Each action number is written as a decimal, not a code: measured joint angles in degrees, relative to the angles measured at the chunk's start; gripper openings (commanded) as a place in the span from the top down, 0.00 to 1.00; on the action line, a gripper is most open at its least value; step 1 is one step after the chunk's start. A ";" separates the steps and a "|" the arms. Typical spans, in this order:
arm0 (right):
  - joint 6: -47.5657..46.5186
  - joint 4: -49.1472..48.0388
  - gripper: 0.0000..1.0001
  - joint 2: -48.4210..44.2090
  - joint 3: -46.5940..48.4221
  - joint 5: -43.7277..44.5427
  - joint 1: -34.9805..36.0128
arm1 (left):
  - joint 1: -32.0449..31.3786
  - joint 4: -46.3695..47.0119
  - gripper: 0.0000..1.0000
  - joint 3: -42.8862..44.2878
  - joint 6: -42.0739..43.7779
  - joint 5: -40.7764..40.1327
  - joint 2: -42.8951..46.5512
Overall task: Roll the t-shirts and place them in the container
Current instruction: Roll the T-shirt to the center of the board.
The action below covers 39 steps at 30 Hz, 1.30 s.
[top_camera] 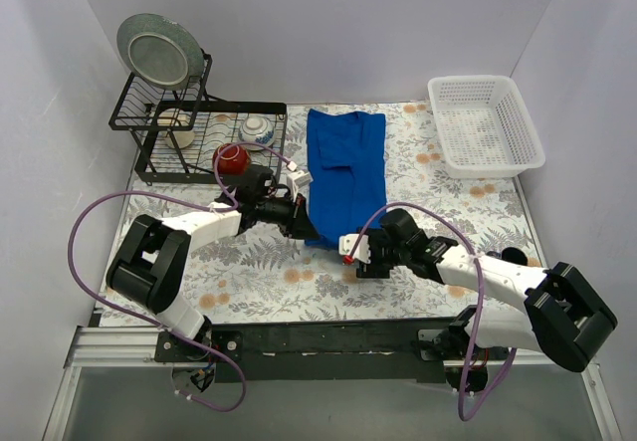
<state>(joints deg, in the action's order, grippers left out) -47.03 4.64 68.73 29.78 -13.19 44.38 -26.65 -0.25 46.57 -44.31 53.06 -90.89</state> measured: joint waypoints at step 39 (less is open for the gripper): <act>6.47 6.23 0.99 -1.81 -3.28 -8.72 -6.32 | -23.10 17.29 0.25 -22.69 37.64 -22.53 16.59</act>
<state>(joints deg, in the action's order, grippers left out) -40.56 10.87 66.92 26.50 -21.91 38.06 -49.76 17.04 23.88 -6.68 30.52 -74.30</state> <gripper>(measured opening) 0.086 0.777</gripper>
